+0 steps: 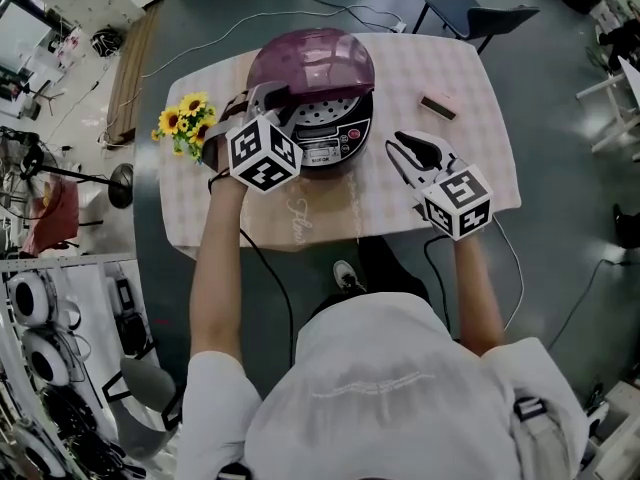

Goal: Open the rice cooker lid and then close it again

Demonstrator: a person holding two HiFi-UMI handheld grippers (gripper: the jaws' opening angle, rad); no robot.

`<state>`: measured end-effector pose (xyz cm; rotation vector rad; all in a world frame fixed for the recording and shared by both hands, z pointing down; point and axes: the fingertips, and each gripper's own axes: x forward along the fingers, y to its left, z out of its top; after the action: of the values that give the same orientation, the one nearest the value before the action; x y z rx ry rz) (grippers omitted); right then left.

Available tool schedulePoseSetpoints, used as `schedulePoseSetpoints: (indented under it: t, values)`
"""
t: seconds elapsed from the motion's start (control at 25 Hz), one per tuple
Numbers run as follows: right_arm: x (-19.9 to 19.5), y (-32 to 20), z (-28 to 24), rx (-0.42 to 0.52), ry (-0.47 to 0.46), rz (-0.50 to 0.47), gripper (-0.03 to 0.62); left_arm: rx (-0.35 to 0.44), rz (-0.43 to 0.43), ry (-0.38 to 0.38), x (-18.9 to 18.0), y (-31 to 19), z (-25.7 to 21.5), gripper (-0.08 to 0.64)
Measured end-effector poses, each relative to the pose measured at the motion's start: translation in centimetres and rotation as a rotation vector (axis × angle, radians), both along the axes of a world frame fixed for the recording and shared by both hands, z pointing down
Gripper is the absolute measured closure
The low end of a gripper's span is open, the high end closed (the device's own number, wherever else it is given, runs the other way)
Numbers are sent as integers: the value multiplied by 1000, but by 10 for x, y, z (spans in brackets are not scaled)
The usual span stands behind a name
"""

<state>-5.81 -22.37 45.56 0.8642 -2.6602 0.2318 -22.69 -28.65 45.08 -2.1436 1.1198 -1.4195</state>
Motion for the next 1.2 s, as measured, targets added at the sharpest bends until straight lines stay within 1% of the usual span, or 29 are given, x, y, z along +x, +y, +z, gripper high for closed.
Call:
schedulePoseSetpoints:
  t: [0.12,0.32,0.56,0.84,1.04,1.2]
  values:
    - [1,1,1,-5,3,3,492,-17,-2,9,0,4,5,417]
    - [6,-2,7,-18,4,14,492,-51,6,3,2,9,21,440]
    - [3,-4,13,-31,5,11,492,-82,8,9,2,12,34,453]
    - [2,-2,18,-47,11,12,492,-154,10,33,3,21,53,457]
    - [4,-4,21,-53,15,16,492,-173,-5,71,4,23,63,457]
    - [4,-3,24,-60,17,19,492,-203,-4,79,4,27,73,457]
